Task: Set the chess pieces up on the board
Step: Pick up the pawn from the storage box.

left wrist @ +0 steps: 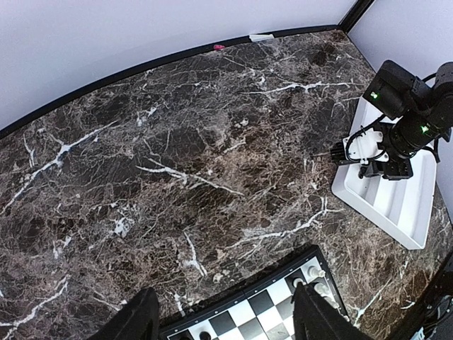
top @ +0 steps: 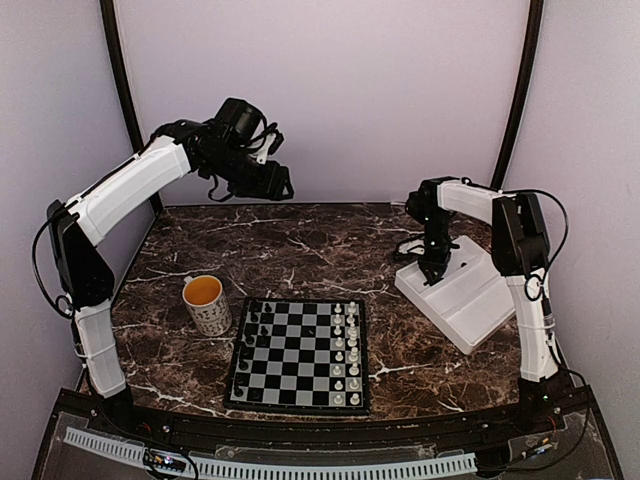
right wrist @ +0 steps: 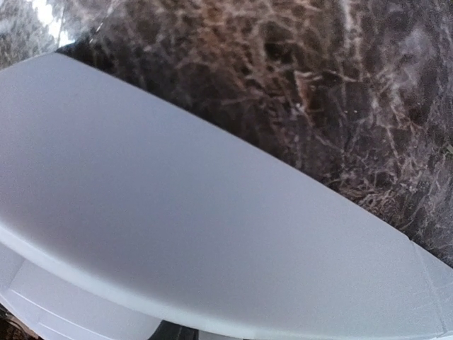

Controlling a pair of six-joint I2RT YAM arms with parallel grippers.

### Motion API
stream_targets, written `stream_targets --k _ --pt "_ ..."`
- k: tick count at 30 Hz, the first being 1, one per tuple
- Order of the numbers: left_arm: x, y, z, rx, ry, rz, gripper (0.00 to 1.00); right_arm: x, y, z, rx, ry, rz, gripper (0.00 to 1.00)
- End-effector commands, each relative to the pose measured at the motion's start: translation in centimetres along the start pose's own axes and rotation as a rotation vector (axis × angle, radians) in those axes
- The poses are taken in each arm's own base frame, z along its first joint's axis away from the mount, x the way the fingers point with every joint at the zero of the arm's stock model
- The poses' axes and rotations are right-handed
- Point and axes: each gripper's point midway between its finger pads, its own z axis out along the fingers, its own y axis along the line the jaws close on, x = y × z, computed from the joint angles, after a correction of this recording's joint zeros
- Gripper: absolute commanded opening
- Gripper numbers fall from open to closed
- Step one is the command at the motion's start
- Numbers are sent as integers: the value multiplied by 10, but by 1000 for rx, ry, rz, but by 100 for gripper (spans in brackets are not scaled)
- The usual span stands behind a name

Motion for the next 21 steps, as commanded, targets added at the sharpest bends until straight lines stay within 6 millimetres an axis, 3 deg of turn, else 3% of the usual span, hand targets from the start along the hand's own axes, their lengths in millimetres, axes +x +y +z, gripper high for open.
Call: stream_targets --k 1,9,21 --pt "-7 -3 -22 23 -45 -7 67 10 13 -1 -37 21 9 20" --pt "-11 -10 -21 64 -61 -17 66 -6 15 -9 -62 -61 -26 23" --pt "-14 -12 -19 80 -76 -47 65 -25 -9 -27 97 -165 -108 32"
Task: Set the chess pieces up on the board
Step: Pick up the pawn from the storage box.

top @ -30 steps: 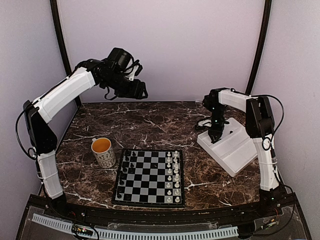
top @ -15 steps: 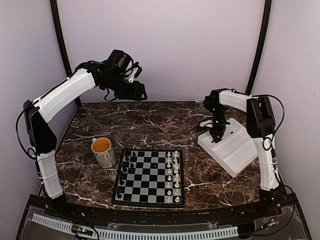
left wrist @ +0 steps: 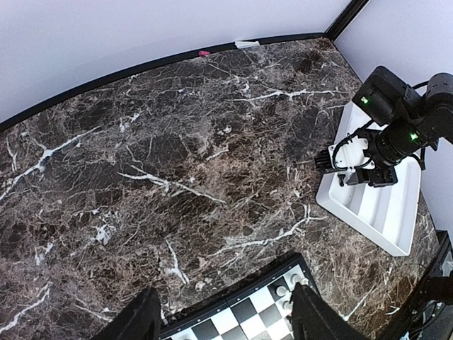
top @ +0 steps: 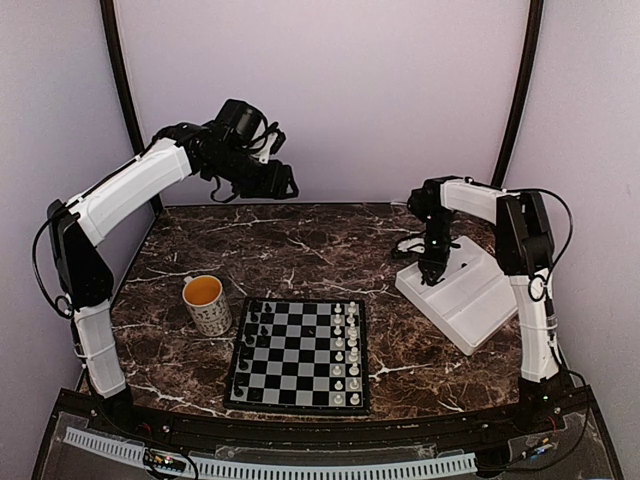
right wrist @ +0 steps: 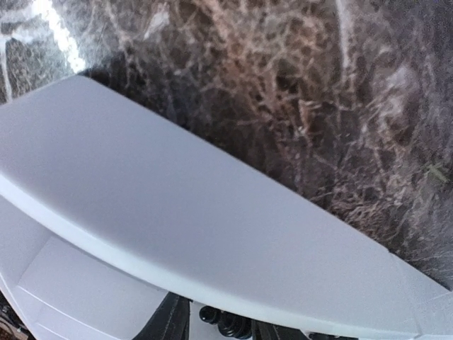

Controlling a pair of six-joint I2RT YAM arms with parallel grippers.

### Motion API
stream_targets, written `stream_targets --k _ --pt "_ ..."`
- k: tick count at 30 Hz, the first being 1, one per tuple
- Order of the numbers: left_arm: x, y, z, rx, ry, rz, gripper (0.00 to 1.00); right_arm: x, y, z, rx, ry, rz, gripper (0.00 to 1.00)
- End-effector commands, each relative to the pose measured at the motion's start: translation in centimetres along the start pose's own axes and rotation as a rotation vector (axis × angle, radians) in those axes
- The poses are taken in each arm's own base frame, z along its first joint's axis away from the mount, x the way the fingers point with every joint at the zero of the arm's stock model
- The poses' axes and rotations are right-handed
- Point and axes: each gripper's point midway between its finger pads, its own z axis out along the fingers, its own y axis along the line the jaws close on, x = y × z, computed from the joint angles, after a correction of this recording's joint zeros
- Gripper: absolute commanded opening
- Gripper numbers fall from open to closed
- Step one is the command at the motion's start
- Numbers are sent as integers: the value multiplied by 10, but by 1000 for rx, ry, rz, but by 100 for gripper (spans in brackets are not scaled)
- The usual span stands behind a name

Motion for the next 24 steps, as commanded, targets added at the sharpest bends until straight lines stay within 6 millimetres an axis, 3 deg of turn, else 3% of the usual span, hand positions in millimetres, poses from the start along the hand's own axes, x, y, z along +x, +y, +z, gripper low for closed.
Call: stream_targets --k 1,6,16,24 --pt "-10 -5 -23 29 -51 -14 66 -19 -15 -23 106 -94 -62 32" --pt "-11 -6 -23 30 -53 -11 66 -36 -8 -23 97 -125 -137 34" --pt "-13 -7 -23 37 -63 -15 65 -40 15 -20 36 -151 -267 35" --pt "-13 -9 -22 47 -62 -26 66 -42 17 -15 20 -144 -274 26"
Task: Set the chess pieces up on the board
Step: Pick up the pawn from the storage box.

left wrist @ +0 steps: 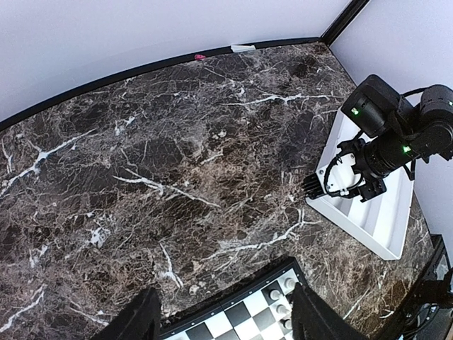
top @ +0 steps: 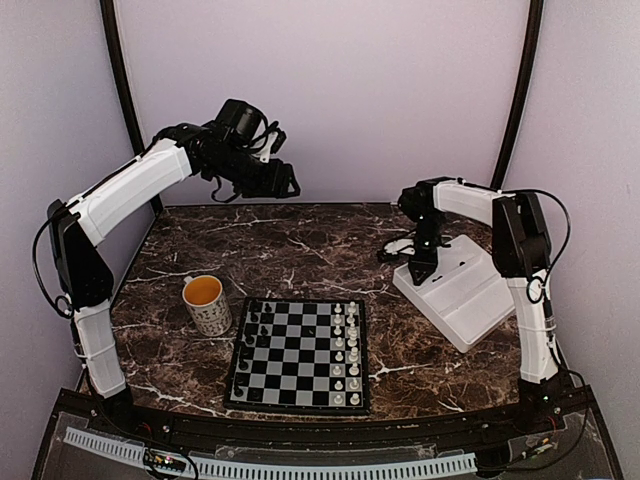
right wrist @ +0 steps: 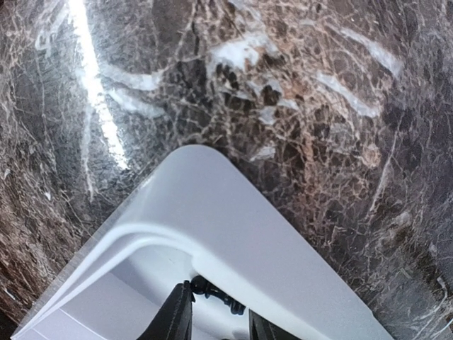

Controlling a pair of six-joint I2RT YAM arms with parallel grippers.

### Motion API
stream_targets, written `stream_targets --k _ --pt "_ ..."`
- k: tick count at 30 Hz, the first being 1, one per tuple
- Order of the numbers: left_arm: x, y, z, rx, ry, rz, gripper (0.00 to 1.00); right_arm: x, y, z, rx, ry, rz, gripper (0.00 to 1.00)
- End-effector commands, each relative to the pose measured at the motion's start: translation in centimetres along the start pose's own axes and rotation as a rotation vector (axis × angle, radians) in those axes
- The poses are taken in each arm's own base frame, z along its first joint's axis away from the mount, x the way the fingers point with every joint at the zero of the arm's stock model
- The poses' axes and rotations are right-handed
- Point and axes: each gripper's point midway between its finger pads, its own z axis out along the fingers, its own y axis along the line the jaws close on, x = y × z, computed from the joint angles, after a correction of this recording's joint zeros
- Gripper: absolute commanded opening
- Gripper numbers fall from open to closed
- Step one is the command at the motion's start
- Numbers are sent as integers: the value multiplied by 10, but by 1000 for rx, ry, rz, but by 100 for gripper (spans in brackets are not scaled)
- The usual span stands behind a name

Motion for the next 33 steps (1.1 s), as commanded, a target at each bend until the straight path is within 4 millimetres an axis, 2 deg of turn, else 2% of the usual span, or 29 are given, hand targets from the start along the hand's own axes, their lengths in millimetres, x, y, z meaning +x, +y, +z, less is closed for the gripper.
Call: stream_targets --k 1,9,14,20,25,33 --pt "-11 -6 -23 30 -51 -9 66 -7 4 -11 6 -34 -20 25" --pt "-13 -9 -25 40 -58 -4 66 0 10 -16 -18 -47 24 19" --pt "-13 -10 -24 46 -54 -5 66 -2 9 -23 -67 -103 93 19" --pt "-13 -12 -22 58 -51 0 66 -7 13 -35 -48 -157 35 24" --pt "-18 -14 -23 65 -51 -1 66 -14 13 -31 -53 -179 33 29" --pt "-18 -18 -22 81 -42 -33 66 -28 13 -17 -34 -185 -27 32"
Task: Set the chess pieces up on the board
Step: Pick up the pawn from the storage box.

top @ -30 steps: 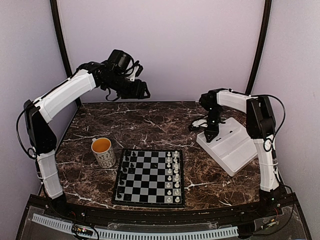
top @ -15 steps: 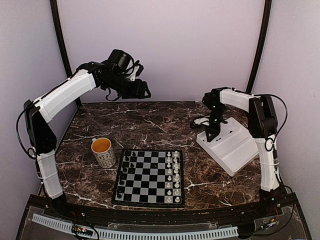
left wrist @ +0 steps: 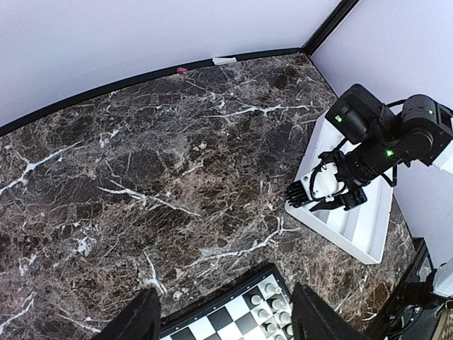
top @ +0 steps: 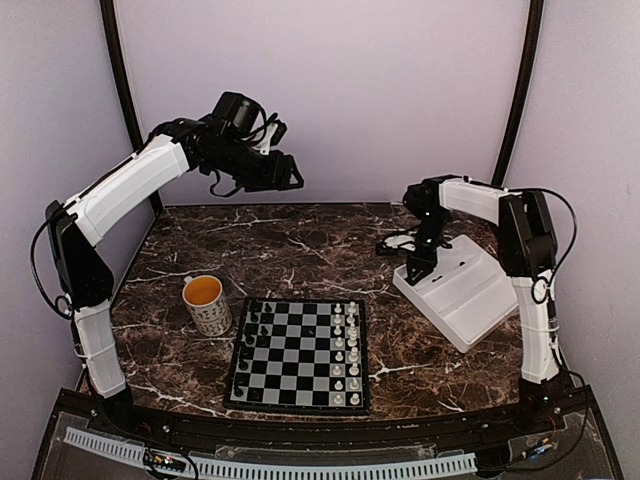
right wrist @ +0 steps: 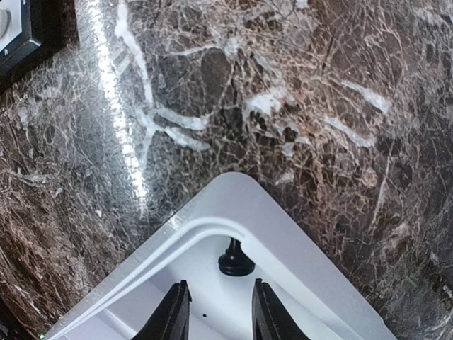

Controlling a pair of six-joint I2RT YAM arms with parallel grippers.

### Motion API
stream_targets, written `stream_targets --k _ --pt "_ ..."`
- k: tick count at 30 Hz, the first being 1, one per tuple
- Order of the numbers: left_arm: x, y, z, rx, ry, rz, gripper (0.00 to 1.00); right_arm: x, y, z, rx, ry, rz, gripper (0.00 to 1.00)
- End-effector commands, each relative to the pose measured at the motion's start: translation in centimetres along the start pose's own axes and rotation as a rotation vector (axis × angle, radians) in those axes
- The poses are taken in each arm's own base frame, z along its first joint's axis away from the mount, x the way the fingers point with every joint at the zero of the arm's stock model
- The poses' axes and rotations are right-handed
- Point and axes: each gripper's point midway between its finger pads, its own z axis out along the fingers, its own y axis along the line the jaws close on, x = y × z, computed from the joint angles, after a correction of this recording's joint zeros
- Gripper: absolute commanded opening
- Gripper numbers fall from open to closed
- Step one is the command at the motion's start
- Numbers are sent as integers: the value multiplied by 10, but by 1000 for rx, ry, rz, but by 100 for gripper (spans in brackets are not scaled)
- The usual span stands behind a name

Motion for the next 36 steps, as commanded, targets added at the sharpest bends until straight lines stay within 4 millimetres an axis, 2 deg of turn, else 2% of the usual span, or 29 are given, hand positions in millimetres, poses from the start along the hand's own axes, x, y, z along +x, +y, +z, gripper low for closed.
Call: stream_targets --k 1,8,12,19,24,30,36 --pt "-6 -5 -11 22 -12 -26 66 -17 1 -1 37 -33 -69 32" --pt "-4 -4 -13 16 -4 -34 65 -25 -6 6 61 -16 -104 31" --pt "-2 -3 -13 13 3 -36 65 -22 -9 11 66 8 -99 29" --pt "-3 -4 -11 21 -2 -30 65 -21 -13 12 98 6 -85 18" --pt "-4 -5 -11 28 -6 -26 65 -23 -12 3 115 -23 -46 12" --pt "-4 -7 -9 35 -5 -22 65 -16 -3 -18 149 -61 -36 9" --pt "-4 -8 -6 47 -4 -18 65 -11 0 -30 156 -91 -3 9"
